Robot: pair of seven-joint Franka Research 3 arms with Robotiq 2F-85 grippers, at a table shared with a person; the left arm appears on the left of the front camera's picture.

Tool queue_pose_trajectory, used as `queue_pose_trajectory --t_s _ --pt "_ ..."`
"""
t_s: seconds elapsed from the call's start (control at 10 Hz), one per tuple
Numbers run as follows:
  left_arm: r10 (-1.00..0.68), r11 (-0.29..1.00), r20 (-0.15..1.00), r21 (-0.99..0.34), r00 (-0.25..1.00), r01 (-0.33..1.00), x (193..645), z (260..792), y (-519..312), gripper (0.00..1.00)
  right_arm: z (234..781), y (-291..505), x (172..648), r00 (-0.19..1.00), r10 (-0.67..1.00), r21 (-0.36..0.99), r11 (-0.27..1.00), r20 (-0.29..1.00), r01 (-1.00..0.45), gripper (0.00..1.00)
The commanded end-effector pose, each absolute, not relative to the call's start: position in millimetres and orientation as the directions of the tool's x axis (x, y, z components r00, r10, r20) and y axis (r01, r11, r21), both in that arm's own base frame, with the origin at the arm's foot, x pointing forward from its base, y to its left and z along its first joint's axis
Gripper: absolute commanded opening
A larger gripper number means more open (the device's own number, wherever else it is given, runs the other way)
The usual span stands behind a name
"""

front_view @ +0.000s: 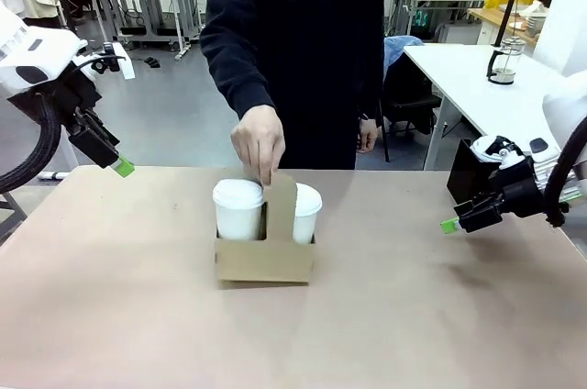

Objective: Pour a drink into a cup and package it in a carrier.
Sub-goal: Insert the held 600 ml Paper Cup into the Cup Carrier.

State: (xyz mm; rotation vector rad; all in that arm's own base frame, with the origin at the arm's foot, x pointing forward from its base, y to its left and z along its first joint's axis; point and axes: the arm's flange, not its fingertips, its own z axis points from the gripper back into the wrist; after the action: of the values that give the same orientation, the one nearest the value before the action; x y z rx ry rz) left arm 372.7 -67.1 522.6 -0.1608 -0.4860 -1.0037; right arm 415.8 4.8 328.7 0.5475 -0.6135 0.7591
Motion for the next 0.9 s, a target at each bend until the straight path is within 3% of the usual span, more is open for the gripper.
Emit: queue_pose_trajectory --t_s 0.0,0.8 --pt "-0.765 0.542 0.46 0.081 0.451 0.837 372.7 525.3 -67.1 1.0 328.6 3.6 416.0 0.573 0.461 0.223 0.613 0.678 -0.758 1.0" --pt "-0.765 0.542 0.46 0.081 0.451 0.837 372.7 525.3 -67.1 1.0 328.6 3.6 416.0 0.573 0.461 0.223 0.613 0.678 -0.758 1.0"
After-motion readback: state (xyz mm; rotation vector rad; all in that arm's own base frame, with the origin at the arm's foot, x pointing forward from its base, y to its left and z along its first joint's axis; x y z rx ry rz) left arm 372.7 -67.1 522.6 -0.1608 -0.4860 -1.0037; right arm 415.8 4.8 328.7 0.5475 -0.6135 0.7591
